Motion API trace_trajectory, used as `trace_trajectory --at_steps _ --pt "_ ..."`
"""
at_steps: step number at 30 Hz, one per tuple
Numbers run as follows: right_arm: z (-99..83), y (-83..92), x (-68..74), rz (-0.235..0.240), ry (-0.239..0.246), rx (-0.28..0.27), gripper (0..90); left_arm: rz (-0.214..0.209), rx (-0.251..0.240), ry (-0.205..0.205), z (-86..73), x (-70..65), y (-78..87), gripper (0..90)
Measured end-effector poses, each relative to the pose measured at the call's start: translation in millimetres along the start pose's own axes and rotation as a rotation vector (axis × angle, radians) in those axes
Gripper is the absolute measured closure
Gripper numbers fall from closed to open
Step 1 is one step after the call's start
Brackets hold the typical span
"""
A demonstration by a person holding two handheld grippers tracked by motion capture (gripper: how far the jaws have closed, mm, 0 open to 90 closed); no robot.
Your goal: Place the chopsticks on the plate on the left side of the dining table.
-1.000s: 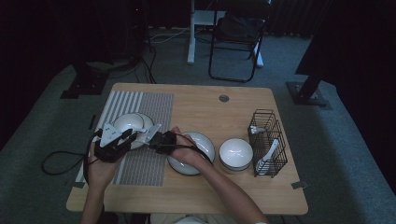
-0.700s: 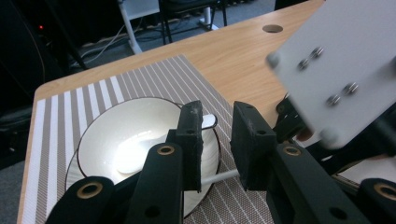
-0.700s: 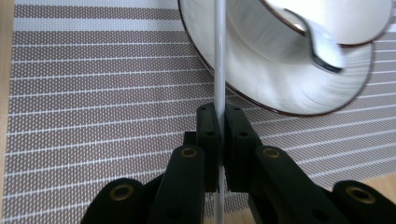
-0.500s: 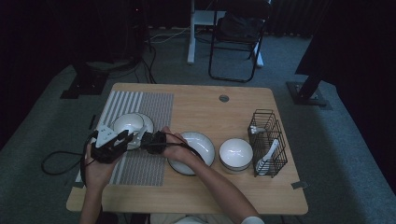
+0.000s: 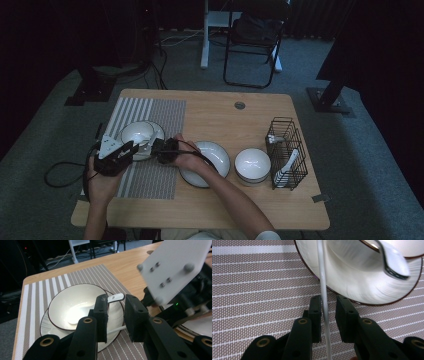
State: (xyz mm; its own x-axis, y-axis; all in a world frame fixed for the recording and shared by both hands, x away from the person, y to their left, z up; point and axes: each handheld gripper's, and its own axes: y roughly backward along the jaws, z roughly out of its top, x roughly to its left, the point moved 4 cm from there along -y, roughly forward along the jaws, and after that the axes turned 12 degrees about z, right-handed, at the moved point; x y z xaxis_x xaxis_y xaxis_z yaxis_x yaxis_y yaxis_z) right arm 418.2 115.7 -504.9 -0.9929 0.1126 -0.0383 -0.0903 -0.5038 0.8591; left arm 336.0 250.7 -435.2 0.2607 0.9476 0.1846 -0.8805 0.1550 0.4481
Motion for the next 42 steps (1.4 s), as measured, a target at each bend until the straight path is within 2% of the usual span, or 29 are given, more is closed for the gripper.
trace_trajectory --at_steps 5,10,14,18,25,34,42 --pt "-4.2 12.2 -3.8 0.002 -0.025 -0.026 73.9 -0.001 0.006 0.008 -2.8 0.6 -1.0 73.0" --pt "-7.3 17.1 -7.7 -0.002 -0.032 -0.025 73.9 -0.003 0.007 0.009 -3.1 -0.6 -1.7 72.8" --pt "-10.5 20.9 -9.2 0.031 -0.046 -0.051 72.6 -0.003 0.008 0.008 -3.2 -0.5 -1.8 72.7" --pt "-16.2 18.4 -9.1 0.041 -0.038 -0.011 72.3 -0.003 0.009 0.012 -3.5 0.6 -1.9 72.3" --pt "-18.2 13.7 -14.9 0.008 -0.061 -0.007 75.7 -0.01 0.009 0.01 -3.7 -1.6 -2.8 71.7" --pt "-19.0 7.9 -13.5 0.012 -0.068 0.007 79.3 -0.011 0.009 0.012 -4.5 -1.5 -2.8 71.4" --pt "-17.2 5.1 -12.7 -0.007 -0.057 0.007 79.5 -0.016 0.01 0.009 -4.5 -3.1 -3.2 71.1"
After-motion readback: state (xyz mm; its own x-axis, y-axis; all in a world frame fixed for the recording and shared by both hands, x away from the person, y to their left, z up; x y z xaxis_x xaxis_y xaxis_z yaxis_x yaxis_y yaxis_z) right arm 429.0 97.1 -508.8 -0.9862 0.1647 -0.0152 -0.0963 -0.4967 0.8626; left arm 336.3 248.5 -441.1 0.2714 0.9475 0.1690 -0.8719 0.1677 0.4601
